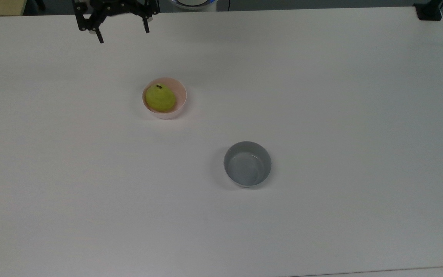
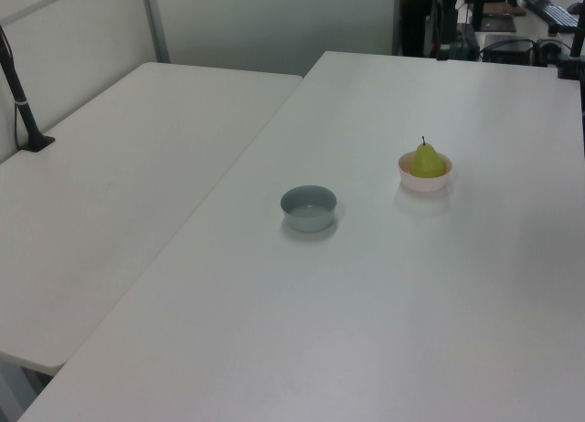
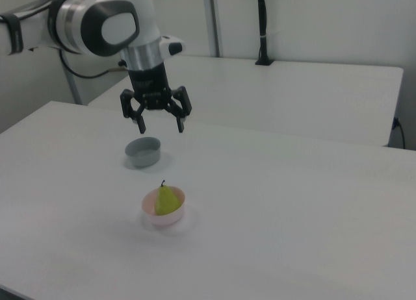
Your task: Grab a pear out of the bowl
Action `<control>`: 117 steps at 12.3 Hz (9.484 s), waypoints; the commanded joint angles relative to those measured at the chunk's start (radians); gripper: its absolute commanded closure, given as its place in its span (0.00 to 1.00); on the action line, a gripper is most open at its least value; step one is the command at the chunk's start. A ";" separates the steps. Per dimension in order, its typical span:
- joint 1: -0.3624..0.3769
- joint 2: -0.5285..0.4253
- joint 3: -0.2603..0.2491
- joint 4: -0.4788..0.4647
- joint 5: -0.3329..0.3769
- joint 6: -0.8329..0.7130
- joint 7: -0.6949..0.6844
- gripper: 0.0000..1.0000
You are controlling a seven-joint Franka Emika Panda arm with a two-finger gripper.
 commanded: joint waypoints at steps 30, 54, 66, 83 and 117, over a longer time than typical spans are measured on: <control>0.024 0.126 0.055 -0.323 -0.014 0.368 -0.035 0.82; -0.037 0.216 -0.054 0.273 0.025 0.028 0.063 0.86; -0.099 0.475 -0.212 0.273 0.157 0.318 0.064 0.87; -0.153 0.577 -0.206 0.276 0.212 0.344 -0.081 0.11; 0.113 -0.040 -0.099 0.073 0.080 -0.069 0.310 0.00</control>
